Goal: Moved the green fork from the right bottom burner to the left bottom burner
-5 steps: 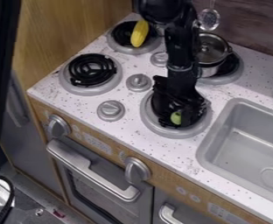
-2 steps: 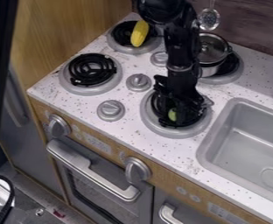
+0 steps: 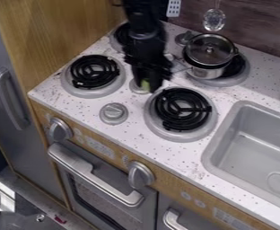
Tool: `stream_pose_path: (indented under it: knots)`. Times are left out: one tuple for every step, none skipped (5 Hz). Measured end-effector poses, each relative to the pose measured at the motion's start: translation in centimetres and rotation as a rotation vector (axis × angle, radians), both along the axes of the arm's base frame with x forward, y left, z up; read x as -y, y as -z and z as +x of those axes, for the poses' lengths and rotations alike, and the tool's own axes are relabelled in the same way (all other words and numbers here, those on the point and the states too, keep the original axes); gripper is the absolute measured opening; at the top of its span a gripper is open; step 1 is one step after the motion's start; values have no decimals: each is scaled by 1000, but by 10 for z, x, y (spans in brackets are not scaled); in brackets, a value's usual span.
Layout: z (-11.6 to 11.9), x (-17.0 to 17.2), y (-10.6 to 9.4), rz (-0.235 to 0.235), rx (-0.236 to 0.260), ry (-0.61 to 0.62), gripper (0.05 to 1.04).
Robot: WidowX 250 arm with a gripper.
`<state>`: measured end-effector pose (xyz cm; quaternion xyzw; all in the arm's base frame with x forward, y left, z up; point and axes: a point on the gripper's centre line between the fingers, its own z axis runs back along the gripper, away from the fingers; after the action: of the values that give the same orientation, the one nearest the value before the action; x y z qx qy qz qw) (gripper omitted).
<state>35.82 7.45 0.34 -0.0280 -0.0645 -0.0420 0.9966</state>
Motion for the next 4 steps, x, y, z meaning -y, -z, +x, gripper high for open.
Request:
stream_pose_path:
  knots:
    - [-2,-54,-5,22,39,-67,424]
    - [-4,-85,7,27,51,-148,424]
    - [0,-114,7,62,73,-190,424]
    - [0,-132,18,97,65,-221,424]
